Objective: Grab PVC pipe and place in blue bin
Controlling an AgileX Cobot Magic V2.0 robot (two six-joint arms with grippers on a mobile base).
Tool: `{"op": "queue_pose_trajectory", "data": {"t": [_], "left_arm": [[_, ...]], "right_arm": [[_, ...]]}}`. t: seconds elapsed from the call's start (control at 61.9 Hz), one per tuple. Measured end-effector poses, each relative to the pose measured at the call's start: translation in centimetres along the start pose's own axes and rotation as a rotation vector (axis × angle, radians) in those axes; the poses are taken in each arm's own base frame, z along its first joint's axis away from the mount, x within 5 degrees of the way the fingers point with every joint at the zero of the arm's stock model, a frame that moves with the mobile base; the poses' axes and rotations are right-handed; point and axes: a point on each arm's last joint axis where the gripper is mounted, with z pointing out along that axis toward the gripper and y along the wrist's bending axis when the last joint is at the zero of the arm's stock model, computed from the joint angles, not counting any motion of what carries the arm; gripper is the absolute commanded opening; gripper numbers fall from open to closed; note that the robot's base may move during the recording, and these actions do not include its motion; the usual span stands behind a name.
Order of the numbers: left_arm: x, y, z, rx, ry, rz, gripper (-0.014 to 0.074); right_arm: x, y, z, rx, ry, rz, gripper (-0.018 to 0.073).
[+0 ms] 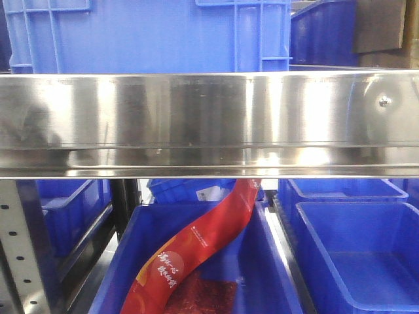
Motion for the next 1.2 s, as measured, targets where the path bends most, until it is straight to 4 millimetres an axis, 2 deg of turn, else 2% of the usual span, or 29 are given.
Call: {"op": "queue_pose_trajectory", "data": {"t": [0.178, 0.549, 0.808, 1.034, 1.196], "left_arm": [[0.0, 0.0, 0.0, 0.000, 0.000, 0.000, -0.0111], [0.0, 0.0, 0.0, 0.000, 0.000, 0.000, -0.0111], [0.0, 0.0, 0.0, 0.000, 0.000, 0.000, -0.0111], [0.0, 0.0, 0.0, 0.000, 0.000, 0.000, -0.0111], [0.0, 0.0, 0.0, 0.000, 0.000, 0.000, -0.0111]], "right_arm": [[-0.1, -0.1, -0.3, 0.020, -0.015, -0.002, -0.0162], [-0.2, -0.6, -2.3, 0.132, -0.064, -0.019, -0.0162], [0.2, -0.3, -3.7, 0.142, -0.082, -0.030, -0.0162], [1.1, -0.4, -3.6, 0.156, -0.071, -0.028, -0.0162], [1.5, -0.9, -3.5, 0.194, -0.136, -0.031, -0.0162]]}}
